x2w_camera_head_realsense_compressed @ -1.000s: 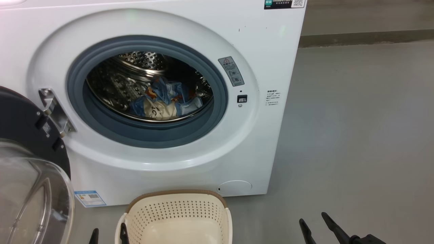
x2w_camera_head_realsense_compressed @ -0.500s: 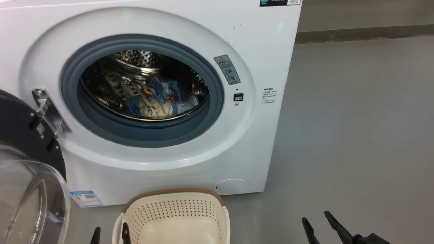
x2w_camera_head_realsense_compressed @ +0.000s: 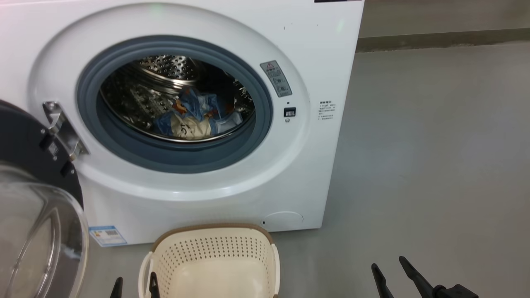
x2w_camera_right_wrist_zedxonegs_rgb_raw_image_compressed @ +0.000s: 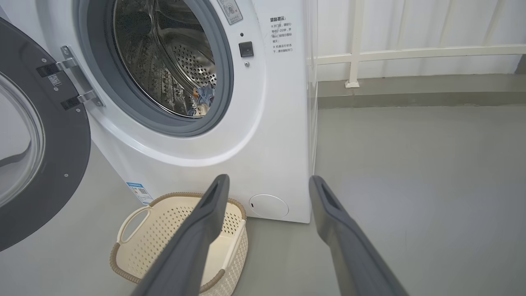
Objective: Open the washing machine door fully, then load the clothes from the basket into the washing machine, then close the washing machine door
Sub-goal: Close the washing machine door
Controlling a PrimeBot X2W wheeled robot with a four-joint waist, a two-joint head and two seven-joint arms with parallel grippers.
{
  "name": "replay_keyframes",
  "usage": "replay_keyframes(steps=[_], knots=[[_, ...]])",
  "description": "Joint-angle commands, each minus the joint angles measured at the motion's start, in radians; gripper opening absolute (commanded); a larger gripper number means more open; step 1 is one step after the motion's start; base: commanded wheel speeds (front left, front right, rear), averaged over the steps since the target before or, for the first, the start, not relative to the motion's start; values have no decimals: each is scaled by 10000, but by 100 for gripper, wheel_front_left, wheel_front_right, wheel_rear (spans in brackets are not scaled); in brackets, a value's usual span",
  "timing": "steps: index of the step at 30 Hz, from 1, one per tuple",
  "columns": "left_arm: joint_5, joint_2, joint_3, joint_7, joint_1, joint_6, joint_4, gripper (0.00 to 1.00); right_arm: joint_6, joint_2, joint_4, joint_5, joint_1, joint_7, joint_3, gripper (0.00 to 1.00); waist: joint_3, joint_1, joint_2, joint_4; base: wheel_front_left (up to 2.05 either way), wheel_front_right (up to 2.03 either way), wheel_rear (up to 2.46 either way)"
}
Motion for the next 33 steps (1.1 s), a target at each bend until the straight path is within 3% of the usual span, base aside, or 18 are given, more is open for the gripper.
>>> replay_keyframes(steps=[1, 15, 28, 33], knots=[[63, 83, 293, -65, -146, 95, -288, 100, 16, -78, -265, -33, -95, -48, 198, 100, -1, 0, -1, 21, -161, 161, 0], [43, 83, 282, -65, -144, 149, -326, 100, 16, 24, -271, -28, -75, -48, 225, 100, 51, 0, -1, 151, -146, 146, 0], [79, 83, 266, -65, -220, 128, -352, 100, 16, 50, -292, -45, -146, -48, 161, 100, 198, 0, -1, 263, -11, 11, 0], [132, 83, 181, -65, -258, 145, -343, 100, 16, 29, -328, -88, -227, -48, 23, 100, 214, 0, -1, 667, 0, 0, 0]])
